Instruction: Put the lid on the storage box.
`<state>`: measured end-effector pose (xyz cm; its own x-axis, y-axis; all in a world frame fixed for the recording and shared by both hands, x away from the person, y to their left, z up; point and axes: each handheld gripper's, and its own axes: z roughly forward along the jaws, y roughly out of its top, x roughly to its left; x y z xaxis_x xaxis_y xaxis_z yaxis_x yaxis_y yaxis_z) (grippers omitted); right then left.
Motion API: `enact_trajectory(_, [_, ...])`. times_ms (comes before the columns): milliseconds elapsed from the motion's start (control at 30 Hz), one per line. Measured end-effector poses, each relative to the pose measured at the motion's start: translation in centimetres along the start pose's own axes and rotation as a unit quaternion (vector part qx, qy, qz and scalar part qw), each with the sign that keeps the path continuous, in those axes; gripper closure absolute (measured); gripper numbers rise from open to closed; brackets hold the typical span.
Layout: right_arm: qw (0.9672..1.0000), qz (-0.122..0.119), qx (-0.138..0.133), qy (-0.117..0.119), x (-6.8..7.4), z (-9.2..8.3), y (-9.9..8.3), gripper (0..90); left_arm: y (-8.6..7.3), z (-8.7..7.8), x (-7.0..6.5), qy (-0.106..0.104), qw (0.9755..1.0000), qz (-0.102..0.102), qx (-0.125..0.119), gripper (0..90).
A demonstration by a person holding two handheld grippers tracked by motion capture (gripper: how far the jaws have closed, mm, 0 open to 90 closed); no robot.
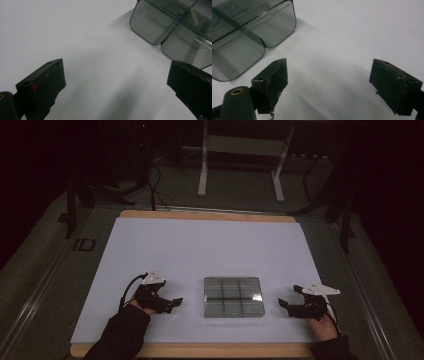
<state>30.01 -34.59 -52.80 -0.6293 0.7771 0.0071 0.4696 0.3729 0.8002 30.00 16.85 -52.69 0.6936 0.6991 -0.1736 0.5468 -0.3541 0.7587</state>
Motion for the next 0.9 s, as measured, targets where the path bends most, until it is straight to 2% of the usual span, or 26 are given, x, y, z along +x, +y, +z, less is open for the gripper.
enact_trajectory(100, [1.0,0.005,-0.001,-0.004,-0.1,0.0,-0.3,14.9,-0.2,-0.1,0.0,0.019,0.9998,0.002,0.0,2.7])
enact_trajectory(267, [0.9999,0.012,-0.002,-0.006,-0.2,0.0,-0.5,14.9,-0.7,-0.3,0.2,0.021,0.9998,-0.002,0.003,2.7])
enact_trajectory(567, [0.9998,-0.001,-0.003,-0.021,-0.1,-0.1,-0.2,14.9,-1.1,-0.3,0.1,0.028,0.9996,0.001,-0.003,2.7])
enact_trajectory(900, [0.9997,0.008,-0.006,-0.021,-0.3,-0.1,-0.4,14.9,-1.2,-0.3,0.1,0.028,0.9996,0.002,-0.005,2.7])
